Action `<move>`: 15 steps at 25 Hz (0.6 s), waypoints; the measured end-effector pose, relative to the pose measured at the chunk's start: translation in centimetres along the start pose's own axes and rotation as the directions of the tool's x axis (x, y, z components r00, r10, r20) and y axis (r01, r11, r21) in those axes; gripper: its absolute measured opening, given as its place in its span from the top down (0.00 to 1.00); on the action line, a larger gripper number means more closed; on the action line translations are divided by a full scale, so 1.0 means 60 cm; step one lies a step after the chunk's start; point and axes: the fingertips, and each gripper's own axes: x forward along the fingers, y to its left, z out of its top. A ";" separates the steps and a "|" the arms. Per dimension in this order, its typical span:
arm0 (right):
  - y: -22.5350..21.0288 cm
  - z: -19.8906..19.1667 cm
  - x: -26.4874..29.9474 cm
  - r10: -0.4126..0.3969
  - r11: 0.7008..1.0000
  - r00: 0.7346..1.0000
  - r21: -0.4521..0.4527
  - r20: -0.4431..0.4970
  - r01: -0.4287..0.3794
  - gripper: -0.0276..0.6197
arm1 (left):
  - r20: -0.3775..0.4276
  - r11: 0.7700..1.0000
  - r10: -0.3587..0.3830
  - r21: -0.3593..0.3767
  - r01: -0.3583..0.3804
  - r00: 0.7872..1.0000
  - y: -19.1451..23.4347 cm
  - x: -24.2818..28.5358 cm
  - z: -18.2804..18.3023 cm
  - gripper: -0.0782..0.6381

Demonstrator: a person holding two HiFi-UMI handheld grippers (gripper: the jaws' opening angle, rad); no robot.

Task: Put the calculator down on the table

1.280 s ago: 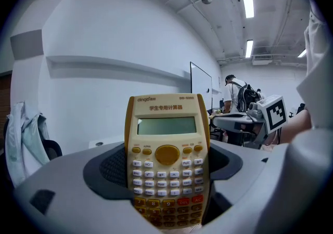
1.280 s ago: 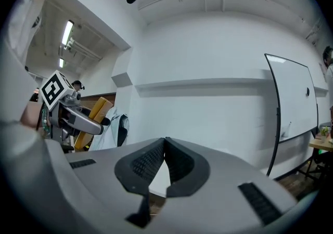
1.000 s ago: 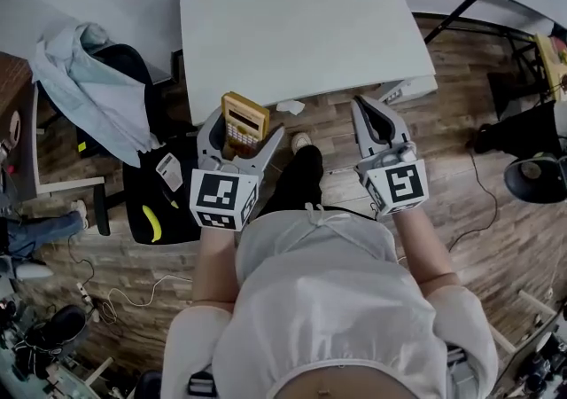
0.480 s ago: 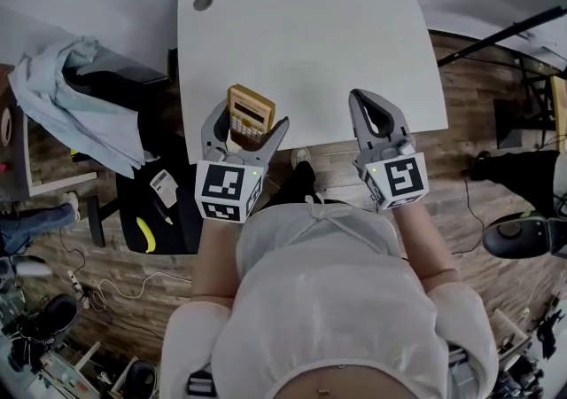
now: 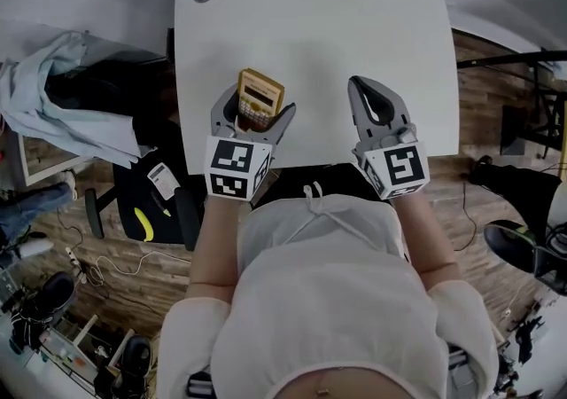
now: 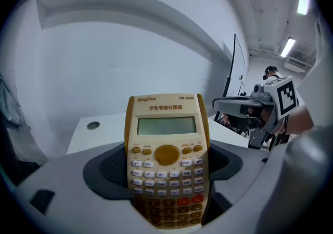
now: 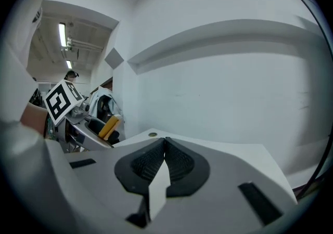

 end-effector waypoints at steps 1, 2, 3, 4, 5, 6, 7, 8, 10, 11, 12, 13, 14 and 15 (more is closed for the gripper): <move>-0.004 -0.007 0.009 0.004 1.000 1.000 0.006 -0.011 -0.004 0.95 | -0.023 1.000 0.000 -0.006 0.000 1.000 0.004 0.014 -0.010 0.32; -0.008 -0.014 0.017 0.008 1.000 1.000 0.012 -0.022 -0.007 0.95 | -0.047 1.000 0.000 -0.013 0.000 0.999 0.008 0.028 -0.020 0.32; -0.014 -0.020 0.025 0.010 1.000 0.999 0.018 -0.033 -0.009 0.95 | -0.069 1.000 0.000 -0.021 -0.001 0.998 0.011 0.042 -0.029 0.32; -0.019 -0.026 0.033 0.012 1.000 0.999 0.023 -0.042 -0.011 0.95 | -0.089 1.000 0.000 -0.029 -0.003 0.996 0.014 0.055 -0.037 0.32; -0.025 -0.032 0.041 0.015 1.000 0.999 0.027 -0.051 -0.014 0.95 | -0.108 0.999 0.001 -0.036 -0.005 0.994 0.018 0.068 -0.045 0.32; -0.031 -0.038 0.049 0.020 0.999 0.998 0.031 -0.058 -0.019 0.95 | -0.127 0.999 0.003 -0.041 -0.008 0.992 0.021 0.079 -0.052 0.32; -0.036 -0.045 0.056 0.027 0.999 0.997 0.036 -0.067 -0.025 0.95 | -0.146 0.999 0.006 -0.043 -0.012 0.989 0.023 0.090 -0.060 0.32; -0.041 -0.053 0.064 0.035 0.999 0.996 0.041 -0.076 -0.032 0.95 | -0.163 0.999 0.010 -0.044 -0.018 0.987 0.026 0.102 -0.066 0.32; -0.055 -0.070 0.080 0.049 0.998 0.994 0.051 -0.095 -0.045 0.95 | -0.193 0.999 0.019 -0.044 -0.028 0.981 0.031 0.127 -0.076 0.32; -0.063 -0.078 0.087 0.056 0.997 0.993 0.055 -0.105 -0.050 0.95 | -0.204 0.998 0.021 -0.048 -0.032 0.979 0.033 0.140 -0.079 0.32; -0.071 -0.086 0.093 0.064 0.997 0.991 0.057 -0.116 -0.058 0.95 | -0.215 0.998 0.023 -0.055 -0.036 0.976 0.034 0.153 -0.081 0.32; -0.079 -0.093 0.099 0.074 0.996 0.989 0.056 -0.127 -0.067 0.95 | -0.225 0.997 0.026 -0.064 -0.041 0.974 0.034 0.164 -0.083 0.32; -0.086 -0.101 0.103 0.085 0.995 0.987 0.055 -0.139 -0.078 0.95 | -0.235 0.996 0.028 -0.073 -0.046 0.972 0.033 0.176 -0.085 0.32; -0.092 -0.109 0.108 0.095 0.995 0.984 0.055 -0.151 -0.088 0.95 | -0.246 0.995 0.030 -0.080 -0.051 0.969 0.033 0.187 -0.087 0.32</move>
